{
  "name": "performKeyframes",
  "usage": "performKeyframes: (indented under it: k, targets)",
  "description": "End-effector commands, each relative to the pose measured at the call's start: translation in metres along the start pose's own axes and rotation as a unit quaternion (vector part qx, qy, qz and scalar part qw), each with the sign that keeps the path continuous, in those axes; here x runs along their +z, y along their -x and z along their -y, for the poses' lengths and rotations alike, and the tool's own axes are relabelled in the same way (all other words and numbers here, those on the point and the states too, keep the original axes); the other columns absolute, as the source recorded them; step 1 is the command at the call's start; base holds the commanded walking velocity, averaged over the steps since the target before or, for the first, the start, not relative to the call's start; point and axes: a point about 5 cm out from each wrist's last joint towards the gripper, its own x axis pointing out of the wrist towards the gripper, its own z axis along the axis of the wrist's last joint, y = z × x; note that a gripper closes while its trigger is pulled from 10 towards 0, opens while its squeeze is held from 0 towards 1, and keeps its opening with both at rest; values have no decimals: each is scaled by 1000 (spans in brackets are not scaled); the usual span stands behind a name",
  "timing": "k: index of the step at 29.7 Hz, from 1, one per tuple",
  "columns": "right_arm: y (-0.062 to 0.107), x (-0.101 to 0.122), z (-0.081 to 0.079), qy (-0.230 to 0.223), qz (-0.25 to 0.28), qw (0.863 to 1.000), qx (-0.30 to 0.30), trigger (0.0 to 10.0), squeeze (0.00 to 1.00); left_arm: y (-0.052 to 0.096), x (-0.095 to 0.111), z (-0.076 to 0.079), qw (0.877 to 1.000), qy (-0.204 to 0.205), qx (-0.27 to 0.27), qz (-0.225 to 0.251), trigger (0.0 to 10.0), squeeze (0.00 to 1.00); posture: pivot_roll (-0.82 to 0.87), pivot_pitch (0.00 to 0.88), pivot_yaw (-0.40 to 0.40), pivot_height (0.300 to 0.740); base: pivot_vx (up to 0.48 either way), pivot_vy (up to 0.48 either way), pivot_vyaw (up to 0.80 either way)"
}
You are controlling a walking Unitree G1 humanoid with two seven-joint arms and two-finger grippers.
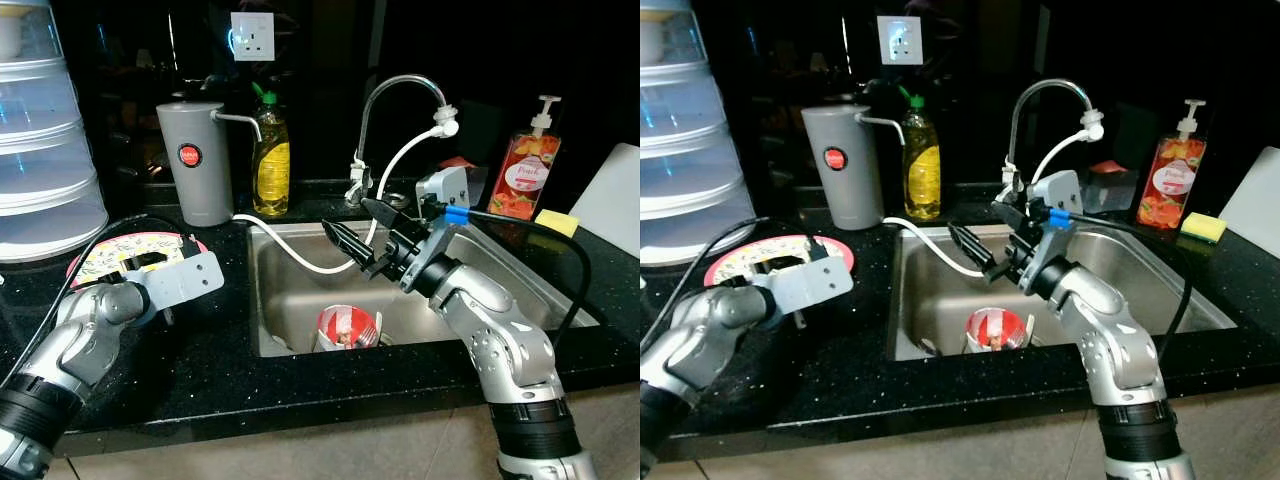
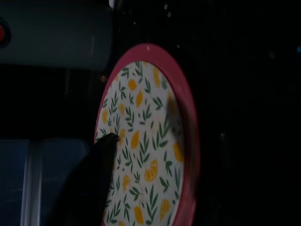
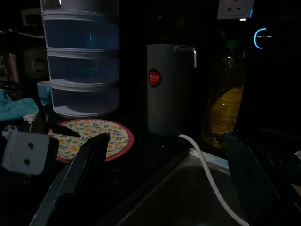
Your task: Kitchen organization
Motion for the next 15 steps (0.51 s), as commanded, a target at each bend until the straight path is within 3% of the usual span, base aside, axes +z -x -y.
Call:
performKeyframes:
  k: [1, 3, 4, 6, 15]
  targets:
    - [-2, 3, 0, -2, 5, 1000, 3, 10000, 0, -1, -16, 10, 999, -21, -21, -38, 3961, 0, 7, 21, -37, 740, 0, 0, 0]
    - [-2, 3, 0, -2, 5, 1000, 3, 10000, 0, -2, -20, 9, 998, -28, -13, -50, 1569, 0, 8, 22, -38, 740, 0, 0, 0]
    - [-2, 3, 0, -2, 5, 1000, 3, 10000, 0, -2, -20, 9, 998, -28, -13, -50, 1569, 0, 8, 22, -38, 740, 0, 0, 0]
    - [-2, 3, 0, -2, 5, 1000, 3, 10000, 0, -3, -22, 10, 998, -28, -15, -52, 0, 0, 7, 22, -38, 740, 0, 0, 0]
    - [-2, 3, 0, -2, 6, 1000, 1, 10000, 0, -5, -20, 13, 998, -39, -14, -44, 0, 0, 5, 20, -38, 740, 0, 0, 0]
